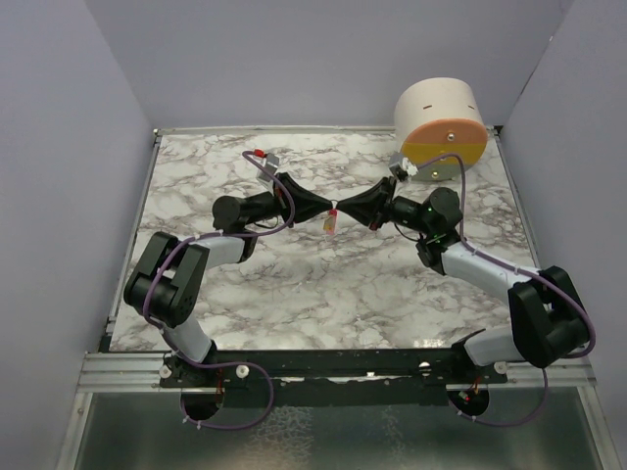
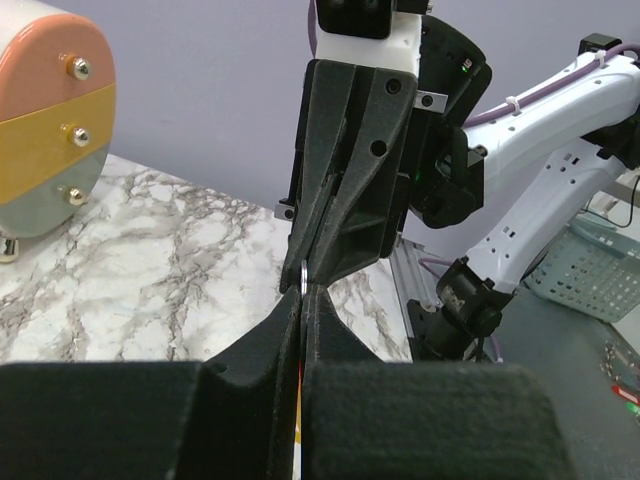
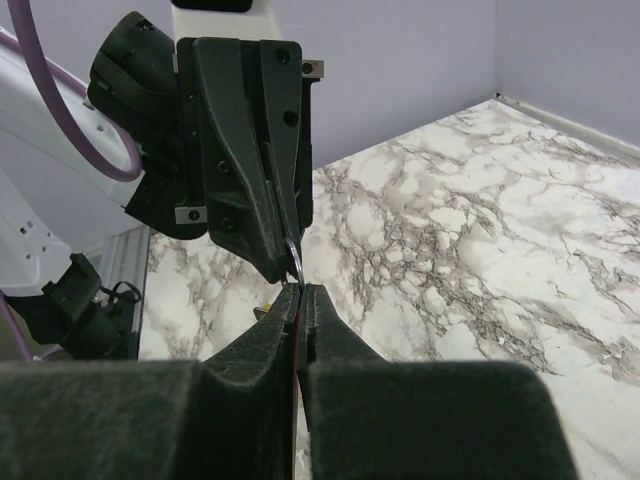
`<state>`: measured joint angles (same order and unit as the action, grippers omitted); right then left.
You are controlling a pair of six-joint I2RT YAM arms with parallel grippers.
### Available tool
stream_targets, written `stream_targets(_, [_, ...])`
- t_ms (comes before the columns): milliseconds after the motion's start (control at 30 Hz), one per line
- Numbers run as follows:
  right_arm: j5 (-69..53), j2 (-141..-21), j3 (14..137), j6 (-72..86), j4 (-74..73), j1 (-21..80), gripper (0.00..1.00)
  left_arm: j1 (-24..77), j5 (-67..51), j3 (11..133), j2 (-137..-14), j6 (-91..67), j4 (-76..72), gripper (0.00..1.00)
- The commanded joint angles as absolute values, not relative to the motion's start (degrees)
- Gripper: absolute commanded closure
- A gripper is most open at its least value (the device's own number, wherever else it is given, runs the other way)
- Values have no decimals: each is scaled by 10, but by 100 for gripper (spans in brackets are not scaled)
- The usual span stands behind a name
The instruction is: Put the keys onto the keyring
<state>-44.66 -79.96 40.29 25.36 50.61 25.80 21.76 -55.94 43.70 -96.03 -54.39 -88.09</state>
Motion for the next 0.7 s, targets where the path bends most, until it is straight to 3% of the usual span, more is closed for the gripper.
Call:
stream_targets(0, [-445, -806, 422, 260, 525, 257, 99, 221, -560, 445, -956, -546, -1009, 100])
stream_targets(200, [-437, -810, 429, 261, 514, 257, 99, 221, -548, 433, -941, -548, -1005, 100])
stream_targets(433, [-393, -776, 414, 236, 486, 256, 72, 221, -509, 419, -887, -486, -859, 100])
stream_targets(667, [-358, -727, 387, 199, 448, 257, 59, 222, -481, 419, -845, -445, -734, 100])
